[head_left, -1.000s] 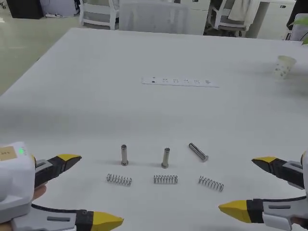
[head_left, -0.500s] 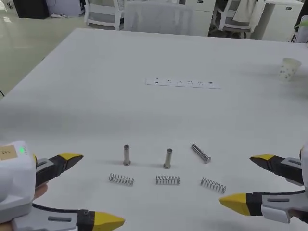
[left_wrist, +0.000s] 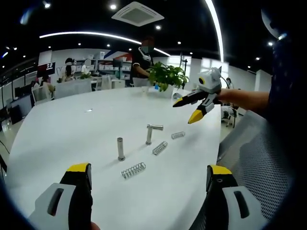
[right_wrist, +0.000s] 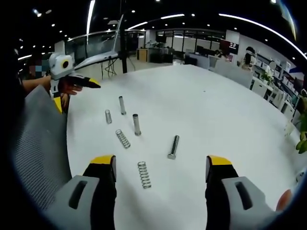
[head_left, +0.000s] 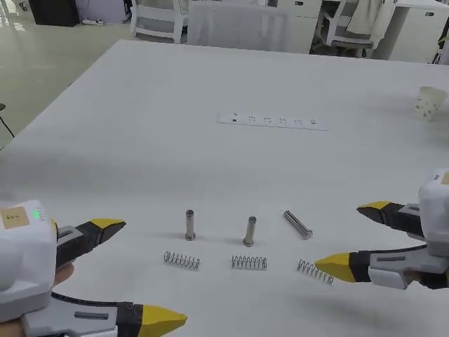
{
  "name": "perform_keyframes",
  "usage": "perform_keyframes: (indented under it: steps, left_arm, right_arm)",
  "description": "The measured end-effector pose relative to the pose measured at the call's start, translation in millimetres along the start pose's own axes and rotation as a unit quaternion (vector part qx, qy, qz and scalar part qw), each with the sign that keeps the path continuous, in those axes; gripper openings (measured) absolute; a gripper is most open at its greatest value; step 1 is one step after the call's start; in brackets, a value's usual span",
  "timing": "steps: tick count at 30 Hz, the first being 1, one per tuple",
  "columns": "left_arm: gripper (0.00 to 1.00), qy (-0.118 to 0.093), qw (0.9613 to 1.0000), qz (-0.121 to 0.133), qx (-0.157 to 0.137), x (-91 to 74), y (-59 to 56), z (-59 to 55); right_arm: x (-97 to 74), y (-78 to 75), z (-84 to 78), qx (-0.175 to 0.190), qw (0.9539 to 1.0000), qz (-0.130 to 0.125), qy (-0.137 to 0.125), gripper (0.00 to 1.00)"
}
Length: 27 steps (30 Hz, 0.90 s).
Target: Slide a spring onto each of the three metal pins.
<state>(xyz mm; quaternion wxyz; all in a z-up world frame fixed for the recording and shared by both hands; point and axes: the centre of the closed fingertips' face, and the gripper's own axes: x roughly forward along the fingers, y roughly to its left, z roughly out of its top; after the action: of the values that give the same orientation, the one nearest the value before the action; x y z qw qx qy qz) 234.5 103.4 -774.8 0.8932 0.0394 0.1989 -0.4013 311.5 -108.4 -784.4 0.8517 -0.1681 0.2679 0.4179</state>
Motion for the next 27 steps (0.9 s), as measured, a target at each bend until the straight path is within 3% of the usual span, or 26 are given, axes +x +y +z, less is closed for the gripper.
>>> perform_keyframes:
  steps: [13,27]
  left_arm:
    - [0.97,-0.001,1.0,0.004,-0.001,-2.6,0.6,-0.5]
    - [0.96,0.001,1.0,0.002,-0.001,-2.1,-2.9,-1.7]
  right_arm:
    - [28.3,-12.9,12.4,-0.044,0.9982,0.003,0.04,0.72]
    - [54.6,-28.2,20.9,-0.058,0.996,0.002,0.068,0.64]
